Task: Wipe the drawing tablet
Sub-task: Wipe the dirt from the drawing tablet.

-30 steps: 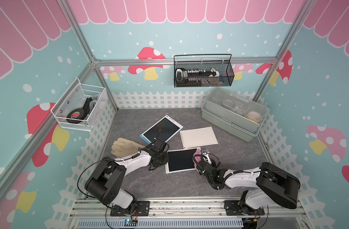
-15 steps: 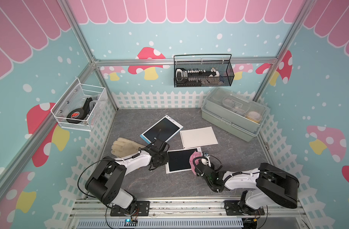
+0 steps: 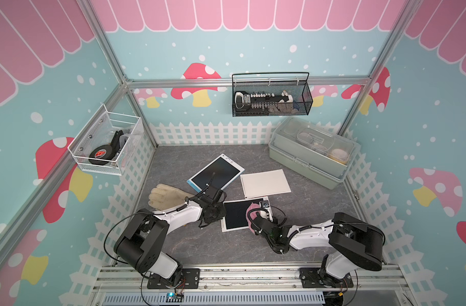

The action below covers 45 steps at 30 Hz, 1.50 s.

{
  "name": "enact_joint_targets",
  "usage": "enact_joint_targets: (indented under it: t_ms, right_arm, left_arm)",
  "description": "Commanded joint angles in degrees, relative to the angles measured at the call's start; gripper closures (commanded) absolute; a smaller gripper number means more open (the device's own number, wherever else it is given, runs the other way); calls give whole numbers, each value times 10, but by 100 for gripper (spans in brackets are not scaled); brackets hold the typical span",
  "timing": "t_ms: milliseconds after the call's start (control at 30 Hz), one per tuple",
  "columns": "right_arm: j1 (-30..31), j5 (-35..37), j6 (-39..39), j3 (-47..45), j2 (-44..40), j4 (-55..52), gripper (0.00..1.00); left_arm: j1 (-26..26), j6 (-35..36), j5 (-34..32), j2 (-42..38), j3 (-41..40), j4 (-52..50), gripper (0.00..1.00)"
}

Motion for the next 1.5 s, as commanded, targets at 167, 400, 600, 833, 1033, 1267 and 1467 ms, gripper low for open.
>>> enact_joint_targets:
  t_ms: [167,400,600,833,1033,1267,1467]
  right_arm:
    - [-43,-57,5,-57,-31,-57,100]
    - [47,-164,-28,104,119,50,100]
    - [2,-143,18,81,106,-4,100]
    - [-93,-74,50,-32,-61,-187,100]
    - [-68,-97,18,-3,-29,-183,100]
    - [-47,-107,71,37,-3,-240,100]
    - [-137,-133,67,-52,-124,-287,100]
  left_arm:
    - [-5,6,3,49,-31,-97,94]
    - [-6,9,8,49,-30,-97,94]
    - [-6,9,0,52,-30,-98,94]
    - [-2,13,-5,57,-26,-104,94]
    - [-1,12,-3,57,-25,-104,94]
    - [-1,9,-3,59,-18,-104,95]
    - [-1,10,-3,61,-15,-103,95]
